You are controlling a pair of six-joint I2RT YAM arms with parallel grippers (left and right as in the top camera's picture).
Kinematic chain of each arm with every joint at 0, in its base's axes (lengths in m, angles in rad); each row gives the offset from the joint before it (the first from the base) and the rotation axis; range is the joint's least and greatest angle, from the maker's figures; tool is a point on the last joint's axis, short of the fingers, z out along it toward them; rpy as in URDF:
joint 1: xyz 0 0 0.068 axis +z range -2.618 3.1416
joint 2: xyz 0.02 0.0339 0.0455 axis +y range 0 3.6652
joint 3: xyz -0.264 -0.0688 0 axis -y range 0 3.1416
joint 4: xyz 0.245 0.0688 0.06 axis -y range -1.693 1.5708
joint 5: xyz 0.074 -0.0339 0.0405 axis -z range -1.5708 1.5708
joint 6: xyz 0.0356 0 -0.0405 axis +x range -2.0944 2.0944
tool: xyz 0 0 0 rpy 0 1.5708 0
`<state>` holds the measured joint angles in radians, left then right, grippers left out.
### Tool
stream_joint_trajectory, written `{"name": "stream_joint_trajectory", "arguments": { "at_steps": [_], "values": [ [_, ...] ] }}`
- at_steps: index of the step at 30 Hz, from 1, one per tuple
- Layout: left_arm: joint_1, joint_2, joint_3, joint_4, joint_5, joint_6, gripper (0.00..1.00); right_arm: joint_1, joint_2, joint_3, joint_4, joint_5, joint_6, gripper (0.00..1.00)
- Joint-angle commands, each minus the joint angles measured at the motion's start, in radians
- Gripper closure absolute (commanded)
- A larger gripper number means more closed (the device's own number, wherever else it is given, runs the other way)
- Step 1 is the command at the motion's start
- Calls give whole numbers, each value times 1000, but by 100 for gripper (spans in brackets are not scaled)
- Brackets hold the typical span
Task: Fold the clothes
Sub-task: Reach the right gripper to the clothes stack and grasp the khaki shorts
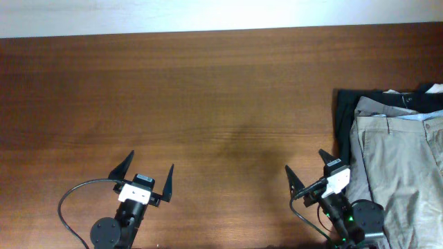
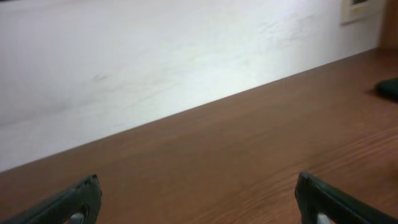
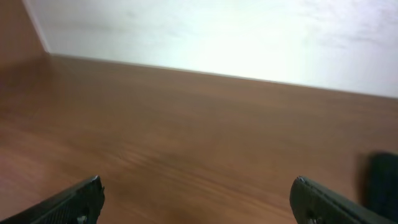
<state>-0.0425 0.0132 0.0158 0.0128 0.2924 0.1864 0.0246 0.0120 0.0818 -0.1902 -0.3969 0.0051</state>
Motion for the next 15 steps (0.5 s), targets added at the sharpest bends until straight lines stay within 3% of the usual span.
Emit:
{"name": "stream_joint_trajectory", "arguments": {
  "at_steps": [1, 5, 8, 12, 15],
  "values": [
    [3, 14, 121, -42, 69, -14, 1, -5, -6, 59, 29, -119, 141, 1],
    [4, 171, 345, -260, -5, -22, 1, -5, 51, 194, -17, -63, 143, 1],
    [3, 426, 558, -367, -34, -59, 1, -5, 239, 355, -164, -33, 142, 1],
    [3, 895, 909, -596, -6, -67, 1, -5, 660, 690, -423, -8, 119, 1],
    [4, 1139, 1138, -789, 7, -66, 1, -6, 970, 976, -609, 70, 103, 1]
  ]
}}
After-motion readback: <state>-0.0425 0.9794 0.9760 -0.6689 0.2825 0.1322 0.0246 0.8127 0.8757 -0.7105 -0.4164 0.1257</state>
